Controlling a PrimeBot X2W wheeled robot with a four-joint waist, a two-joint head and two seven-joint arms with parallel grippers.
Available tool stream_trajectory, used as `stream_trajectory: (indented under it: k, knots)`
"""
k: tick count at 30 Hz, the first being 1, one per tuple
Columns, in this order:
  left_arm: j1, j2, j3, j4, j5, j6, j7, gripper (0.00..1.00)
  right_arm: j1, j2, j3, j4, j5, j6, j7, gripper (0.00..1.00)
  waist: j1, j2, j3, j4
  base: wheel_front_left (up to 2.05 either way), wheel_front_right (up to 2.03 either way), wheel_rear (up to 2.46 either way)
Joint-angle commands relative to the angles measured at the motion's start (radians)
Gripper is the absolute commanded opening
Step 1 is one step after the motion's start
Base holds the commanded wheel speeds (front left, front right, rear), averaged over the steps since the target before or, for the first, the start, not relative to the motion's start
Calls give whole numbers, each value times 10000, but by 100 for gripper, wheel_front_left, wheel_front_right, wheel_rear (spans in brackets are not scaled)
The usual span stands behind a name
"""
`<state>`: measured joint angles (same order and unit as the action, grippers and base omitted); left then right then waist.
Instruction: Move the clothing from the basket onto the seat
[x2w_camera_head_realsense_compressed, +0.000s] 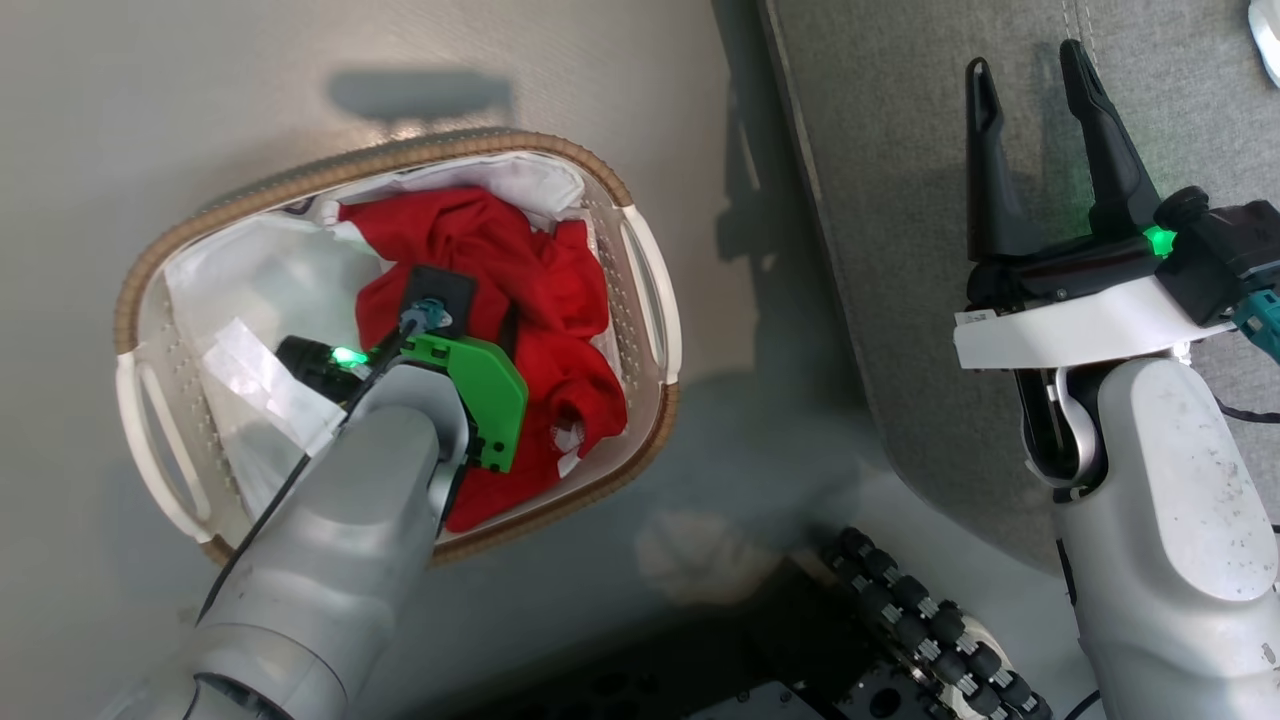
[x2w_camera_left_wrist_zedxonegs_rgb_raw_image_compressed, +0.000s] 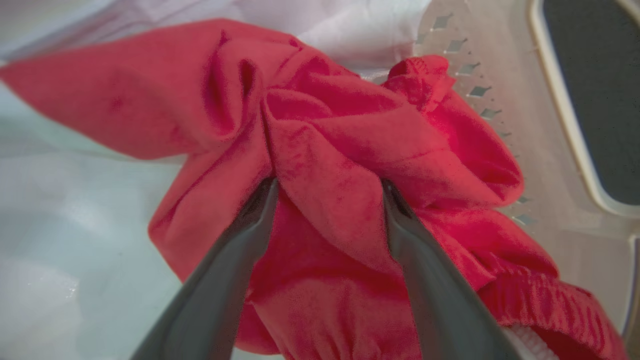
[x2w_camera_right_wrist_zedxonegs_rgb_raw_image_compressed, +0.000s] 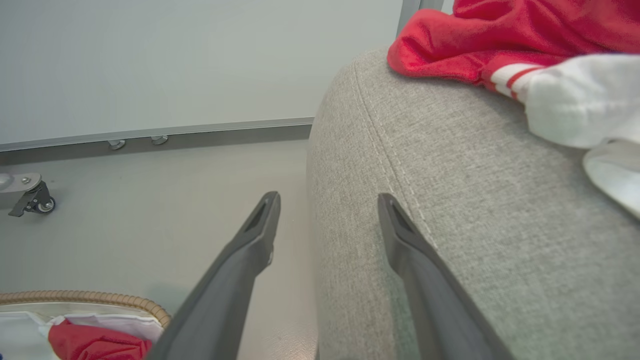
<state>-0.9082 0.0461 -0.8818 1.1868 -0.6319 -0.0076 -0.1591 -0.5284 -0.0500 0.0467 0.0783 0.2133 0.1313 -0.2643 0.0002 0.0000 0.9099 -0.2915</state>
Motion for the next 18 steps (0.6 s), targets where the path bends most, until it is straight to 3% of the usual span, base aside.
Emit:
stream_trajectory:
  k: [1,4,9,10,11,12,13,18]
  knots:
    - [-260,76,22,166,-105,129,52,100,-161,-10,39,-56,86,-10,-4,100,-2,0,375,-316,0,0,0]
    - [-390,88,44,488,-131,282,174,100,-163,-13,72,-55,96,-10,-4,100,-2,0,470,-354,0,0,0]
    - [-442,103,-3,755,-212,143,491,100,-157,-17,136,-52,174,-10,-3,100,-2,0,580,-426,0,0,0]
    - [-449,103,-3,783,-228,128,523,87,-173,-17,144,-45,189,-10,-2,100,-2,0,595,-440,0,0,0]
    - [-458,103,-20,811,-229,101,559,55,-204,-17,158,-23,200,-10,-2,100,-2,0,611,-461,0,0,0]
    - [-466,101,-35,831,-232,93,570,34,-232,-18,166,-3,210,-10,-2,100,-2,0,622,-475,0,0,0]
    - [-473,102,-61,856,-229,66,570,0,-255,-20,163,16,218,-10,-2,100,-2,0,624,-482,0,0,0]
    - [-400,87,-125,839,-285,-138,185,0,-213,-27,44,135,59,-12,-2,100,-2,0,421,-331,0,0,0]
